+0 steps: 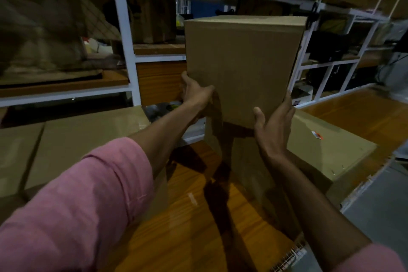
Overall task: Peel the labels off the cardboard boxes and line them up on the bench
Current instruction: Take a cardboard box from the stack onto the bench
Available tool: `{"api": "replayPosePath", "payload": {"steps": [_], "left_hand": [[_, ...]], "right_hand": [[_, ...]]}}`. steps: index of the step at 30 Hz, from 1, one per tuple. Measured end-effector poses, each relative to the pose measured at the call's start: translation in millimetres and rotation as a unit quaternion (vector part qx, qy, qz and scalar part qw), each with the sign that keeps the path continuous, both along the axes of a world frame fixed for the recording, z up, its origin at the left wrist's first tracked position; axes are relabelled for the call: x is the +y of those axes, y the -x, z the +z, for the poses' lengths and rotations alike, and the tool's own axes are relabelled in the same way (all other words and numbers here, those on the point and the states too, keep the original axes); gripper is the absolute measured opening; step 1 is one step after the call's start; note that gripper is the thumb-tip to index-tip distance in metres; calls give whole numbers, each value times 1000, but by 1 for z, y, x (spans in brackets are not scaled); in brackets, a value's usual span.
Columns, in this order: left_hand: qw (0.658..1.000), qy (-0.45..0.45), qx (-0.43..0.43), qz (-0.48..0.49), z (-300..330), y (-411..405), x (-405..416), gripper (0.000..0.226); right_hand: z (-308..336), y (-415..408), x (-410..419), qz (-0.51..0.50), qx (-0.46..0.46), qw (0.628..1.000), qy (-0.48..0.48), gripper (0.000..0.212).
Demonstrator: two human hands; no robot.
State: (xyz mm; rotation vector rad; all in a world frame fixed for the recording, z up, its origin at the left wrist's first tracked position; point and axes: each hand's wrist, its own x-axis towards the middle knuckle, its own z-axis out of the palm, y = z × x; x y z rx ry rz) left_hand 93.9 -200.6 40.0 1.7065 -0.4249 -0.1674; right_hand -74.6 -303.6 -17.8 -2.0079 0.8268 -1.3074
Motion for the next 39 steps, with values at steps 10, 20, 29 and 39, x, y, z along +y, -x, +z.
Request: {"api": "replayPosePath", "payload": {"steps": [10, 20, 29, 39], "left_hand": [[987, -9, -110, 115, 22, 116, 134, 115], [922, -89, -267, 267, 46, 204, 265, 116], [828, -250, -390, 315, -5, 269, 399, 133], [786, -309, -409, 347, -64, 340, 555, 135]], "right_hand": [[33, 64, 81, 126, -27, 992, 12, 87], [58, 102, 193, 230, -79, 969, 43, 88], [53, 148, 327, 244, -45, 954, 170, 119], [12, 204, 465, 268, -48, 928, 256, 112]]}}
